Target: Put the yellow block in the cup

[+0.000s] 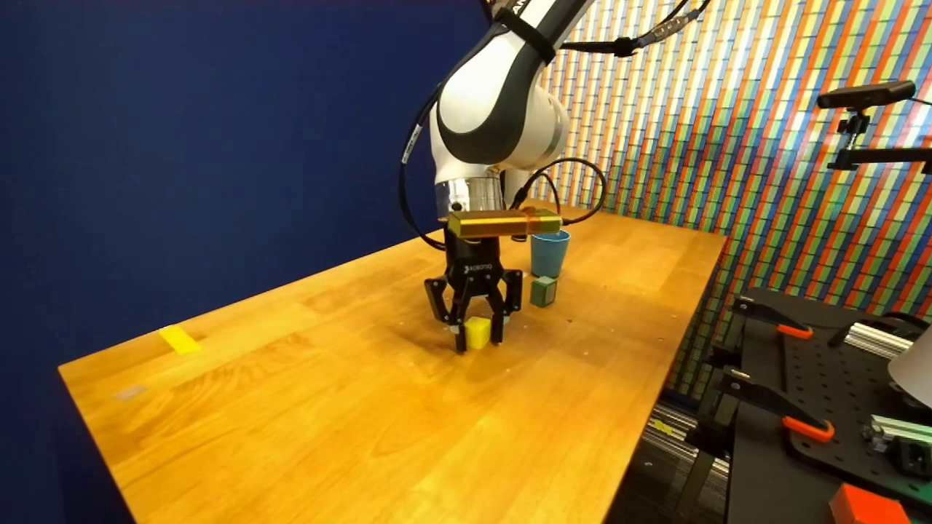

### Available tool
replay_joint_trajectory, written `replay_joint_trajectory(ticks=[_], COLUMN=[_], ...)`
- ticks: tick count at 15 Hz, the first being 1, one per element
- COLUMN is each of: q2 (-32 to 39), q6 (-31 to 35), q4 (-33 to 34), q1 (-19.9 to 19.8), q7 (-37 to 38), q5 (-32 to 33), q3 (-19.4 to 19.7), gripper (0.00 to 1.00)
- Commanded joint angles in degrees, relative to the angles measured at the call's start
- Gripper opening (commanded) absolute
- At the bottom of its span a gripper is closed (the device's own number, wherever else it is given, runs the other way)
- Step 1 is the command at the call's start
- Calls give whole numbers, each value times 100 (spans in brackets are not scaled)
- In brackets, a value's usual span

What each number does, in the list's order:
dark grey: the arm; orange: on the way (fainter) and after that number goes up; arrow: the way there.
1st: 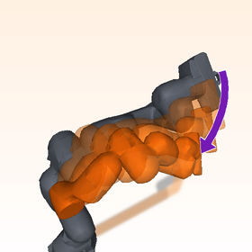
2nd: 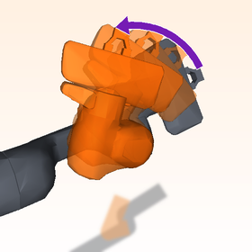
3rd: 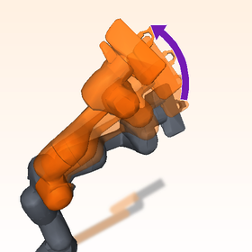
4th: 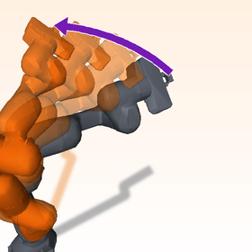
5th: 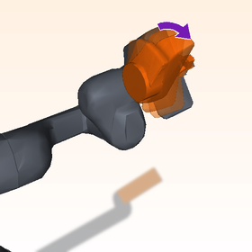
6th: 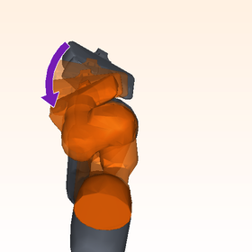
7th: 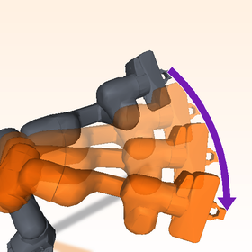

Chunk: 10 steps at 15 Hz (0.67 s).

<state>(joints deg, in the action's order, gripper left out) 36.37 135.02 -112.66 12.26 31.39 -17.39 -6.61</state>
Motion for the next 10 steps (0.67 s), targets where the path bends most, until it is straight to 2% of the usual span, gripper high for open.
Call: replay_joint_trajectory(ticks=[1,2,6,10], q2=[-528,-600,-690,-1326], q6=[493,488,423,387], q4=[-693,-731,-762,-1095], q1=[216,250,386,440], q7=[708,893,1412,1961], q5=[-21,66,529,1026], q3=[314,371,627,867], gripper=[27,22,22,22])
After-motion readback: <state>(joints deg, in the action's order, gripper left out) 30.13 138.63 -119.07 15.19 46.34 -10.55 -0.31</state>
